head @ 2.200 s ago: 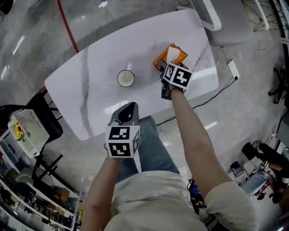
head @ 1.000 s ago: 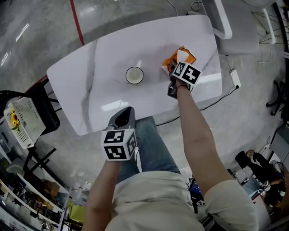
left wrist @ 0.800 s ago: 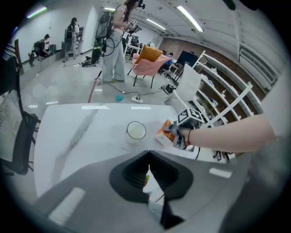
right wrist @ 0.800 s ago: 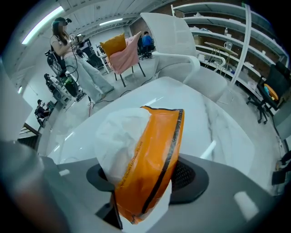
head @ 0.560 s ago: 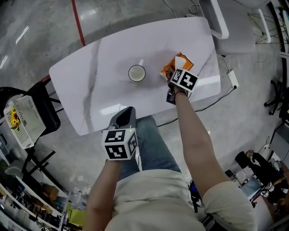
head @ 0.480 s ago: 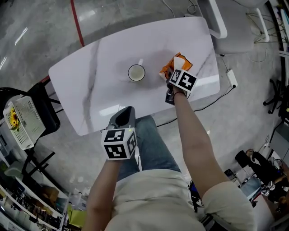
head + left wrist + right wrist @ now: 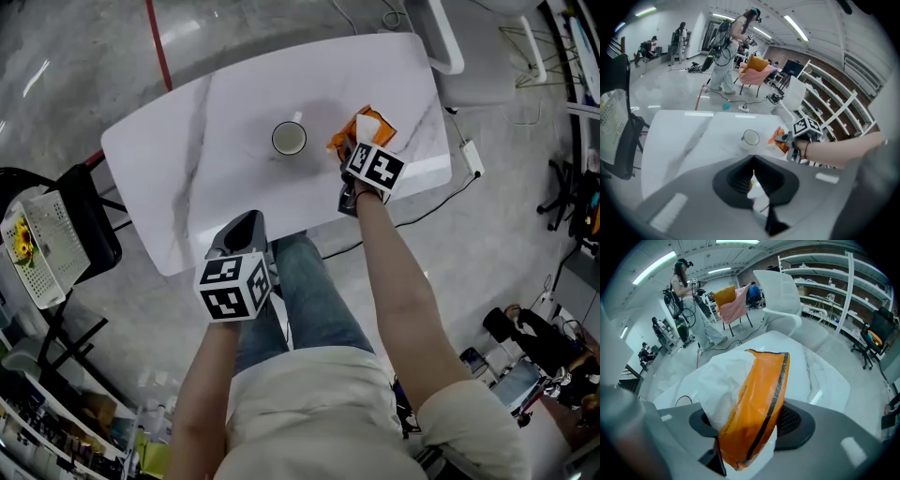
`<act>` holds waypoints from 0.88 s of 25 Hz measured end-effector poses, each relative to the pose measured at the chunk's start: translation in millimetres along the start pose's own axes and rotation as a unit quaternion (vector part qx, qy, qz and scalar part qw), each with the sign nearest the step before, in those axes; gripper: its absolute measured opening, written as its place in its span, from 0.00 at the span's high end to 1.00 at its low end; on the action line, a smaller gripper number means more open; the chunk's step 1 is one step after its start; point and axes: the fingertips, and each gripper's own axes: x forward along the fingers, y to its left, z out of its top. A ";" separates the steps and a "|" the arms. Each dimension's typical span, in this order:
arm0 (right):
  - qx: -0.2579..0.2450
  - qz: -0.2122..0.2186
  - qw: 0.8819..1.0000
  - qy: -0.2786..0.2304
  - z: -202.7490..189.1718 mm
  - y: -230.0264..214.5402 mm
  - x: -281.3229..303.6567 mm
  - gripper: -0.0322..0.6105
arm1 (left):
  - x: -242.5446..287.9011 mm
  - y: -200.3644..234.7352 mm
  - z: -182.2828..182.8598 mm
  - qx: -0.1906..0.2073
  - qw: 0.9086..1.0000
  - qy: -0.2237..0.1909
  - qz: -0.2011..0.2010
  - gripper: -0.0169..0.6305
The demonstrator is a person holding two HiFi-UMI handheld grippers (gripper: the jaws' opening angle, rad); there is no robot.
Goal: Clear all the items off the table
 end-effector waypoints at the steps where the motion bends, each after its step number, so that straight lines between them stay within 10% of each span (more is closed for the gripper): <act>1: -0.001 -0.001 1.000 -0.002 -1.4 1.4 -3.5 0.49 | -3.4 3.8 -0.8 -0.002 1.000 -0.002 0.002 0.96; 22: -0.058 -0.011 0.998 -0.028 -41.4 52.2 -84.7 0.49 | -81.8 75.8 -13.8 -0.027 0.999 -0.042 0.016 0.96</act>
